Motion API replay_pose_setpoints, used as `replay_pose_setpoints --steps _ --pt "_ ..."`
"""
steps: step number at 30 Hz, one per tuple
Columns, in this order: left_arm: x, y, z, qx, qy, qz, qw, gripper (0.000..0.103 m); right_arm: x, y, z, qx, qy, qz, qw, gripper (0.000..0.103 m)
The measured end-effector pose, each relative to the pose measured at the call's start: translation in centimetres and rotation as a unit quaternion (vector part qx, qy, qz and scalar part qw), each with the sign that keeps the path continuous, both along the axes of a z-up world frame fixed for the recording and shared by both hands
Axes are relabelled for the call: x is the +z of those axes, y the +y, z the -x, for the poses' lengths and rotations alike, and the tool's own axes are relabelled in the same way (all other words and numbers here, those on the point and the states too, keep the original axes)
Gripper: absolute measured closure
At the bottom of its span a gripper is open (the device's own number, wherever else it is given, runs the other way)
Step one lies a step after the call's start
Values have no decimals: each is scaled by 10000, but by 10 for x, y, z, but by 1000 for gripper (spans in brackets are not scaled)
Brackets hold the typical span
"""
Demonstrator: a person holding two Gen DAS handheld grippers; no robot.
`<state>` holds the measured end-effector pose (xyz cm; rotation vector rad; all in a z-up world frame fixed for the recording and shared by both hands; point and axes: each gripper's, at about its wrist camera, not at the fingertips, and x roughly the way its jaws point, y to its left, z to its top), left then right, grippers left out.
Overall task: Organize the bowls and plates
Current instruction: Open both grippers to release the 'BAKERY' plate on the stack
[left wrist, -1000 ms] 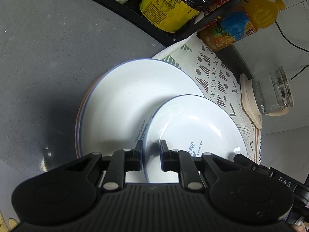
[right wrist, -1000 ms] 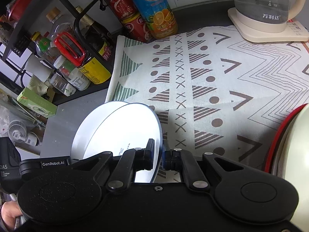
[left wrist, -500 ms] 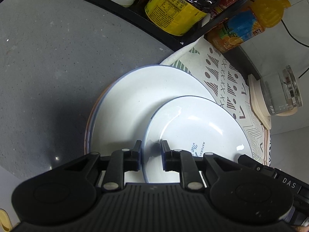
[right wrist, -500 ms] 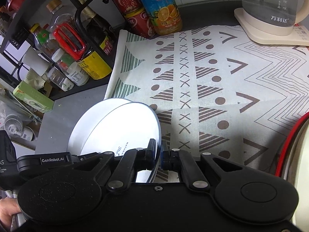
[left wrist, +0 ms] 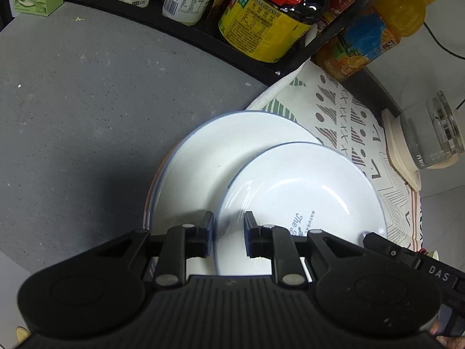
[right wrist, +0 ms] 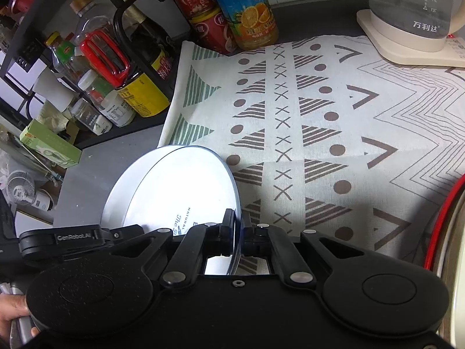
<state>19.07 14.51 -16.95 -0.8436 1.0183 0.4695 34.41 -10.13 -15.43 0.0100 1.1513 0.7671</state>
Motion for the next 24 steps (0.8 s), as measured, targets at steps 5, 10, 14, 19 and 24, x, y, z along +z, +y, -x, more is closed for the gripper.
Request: replay_pose_setpoints --steps 5,10,14,19,24 --pt "14 4 6 4 -55 -121 9999 84 -2 2 1 -30 41 -12 10000 99" --pt "32 12 17 125 -141 -316 9993 67 -7 3 1 -104 111 20 9999 98" --pt "44 16 25 191 -192 -540 9982 57 -8 8 5 -71 20 68 10000 97" --pt "48 21 28 259 -169 -667 9973 56 -9 11 5 -31 -42 109 9999 96" --pt "39 24 31 367 -25 -625 9974 55 -13 13 5 -23 -1 107 9999 94"
